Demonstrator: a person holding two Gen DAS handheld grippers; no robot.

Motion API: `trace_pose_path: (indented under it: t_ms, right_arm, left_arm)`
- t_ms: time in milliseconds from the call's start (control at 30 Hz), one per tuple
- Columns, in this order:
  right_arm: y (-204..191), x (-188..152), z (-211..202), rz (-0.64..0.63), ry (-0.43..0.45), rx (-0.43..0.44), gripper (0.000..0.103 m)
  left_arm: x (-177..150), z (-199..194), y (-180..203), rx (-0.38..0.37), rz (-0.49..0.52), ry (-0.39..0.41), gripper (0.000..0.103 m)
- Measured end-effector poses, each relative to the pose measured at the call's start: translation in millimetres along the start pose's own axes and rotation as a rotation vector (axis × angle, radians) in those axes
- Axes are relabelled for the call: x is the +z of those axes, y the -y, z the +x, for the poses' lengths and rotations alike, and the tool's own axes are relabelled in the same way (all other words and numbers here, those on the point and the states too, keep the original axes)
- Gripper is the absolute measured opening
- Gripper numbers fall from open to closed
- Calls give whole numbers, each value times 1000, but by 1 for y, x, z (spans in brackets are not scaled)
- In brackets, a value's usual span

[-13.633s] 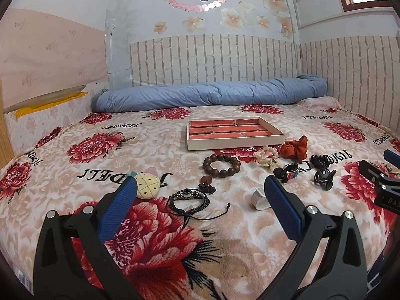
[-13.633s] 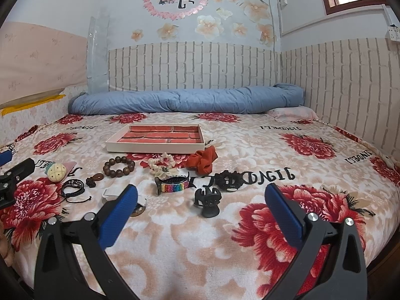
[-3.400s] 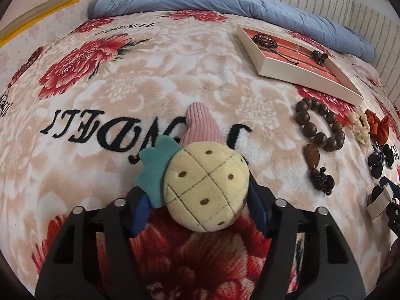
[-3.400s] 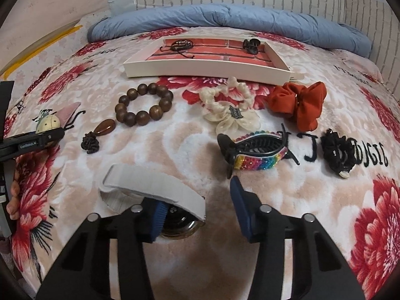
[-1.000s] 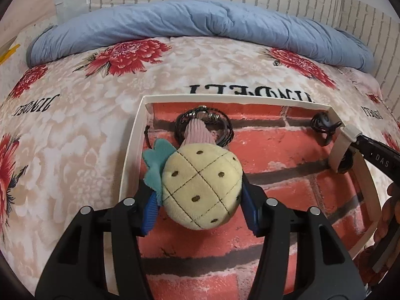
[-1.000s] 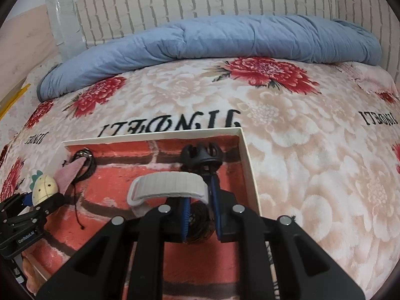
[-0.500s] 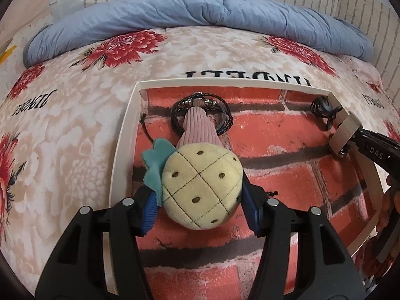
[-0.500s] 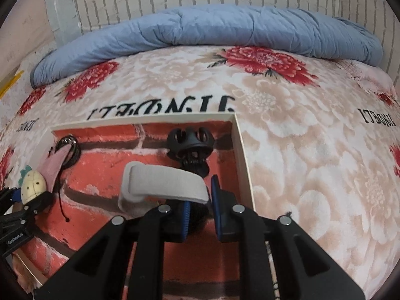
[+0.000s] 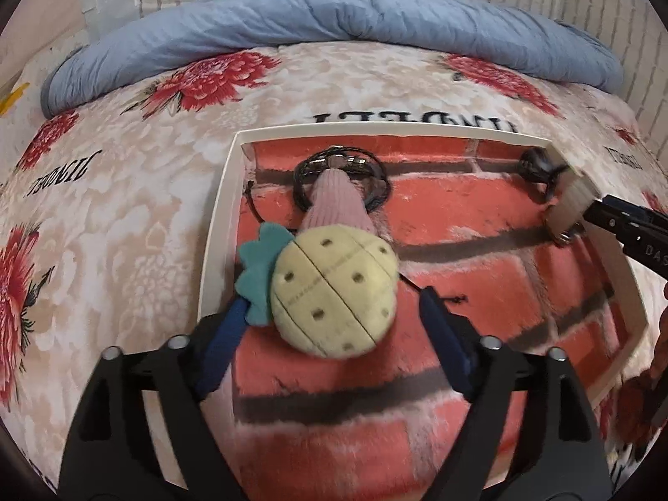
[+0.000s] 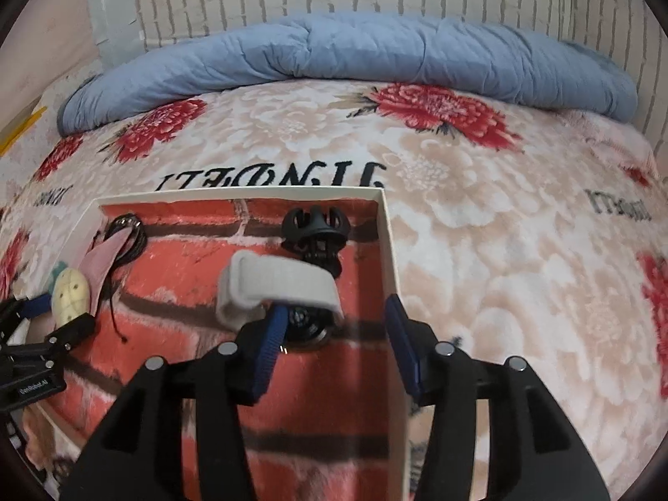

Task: Organize jewelry
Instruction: 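Open left tool to drop the pineapple while right tool releases the watch, then lift both tools away from the tray toward the remaining jewelry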

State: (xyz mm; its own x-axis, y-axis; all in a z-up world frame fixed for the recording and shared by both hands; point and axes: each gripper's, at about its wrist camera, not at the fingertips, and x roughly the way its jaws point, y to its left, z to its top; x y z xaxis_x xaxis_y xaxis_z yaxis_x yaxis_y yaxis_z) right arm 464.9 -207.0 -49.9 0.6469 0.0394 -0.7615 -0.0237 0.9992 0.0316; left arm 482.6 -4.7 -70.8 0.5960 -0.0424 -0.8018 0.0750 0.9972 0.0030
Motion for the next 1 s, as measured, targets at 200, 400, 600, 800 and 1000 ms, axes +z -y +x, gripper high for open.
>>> trace_pose_path:
  t_ms: [200,400,600,800,1000]
  right_arm:
    - [9,-22,-43,-6,28,23,68]
    - [21,-37,-93,-2,63,18,83]
    - [31,-56,-143,-31,104,-50,91]
    - [41,-74,-165,-16,104,-70,92]
    - [44,-95,-174,1,112,-106,92]
  left_arm:
    - [-16,-33,5,-17,26,39,93]
    - [-33,-77,1,-37,7,81,98]
    - [-53,-115,-7,-27,1,101,98]
    - [-69,-141,-14,-38,-30,115,98]
    - [-87,-155,-18,-4,-24,133,98]
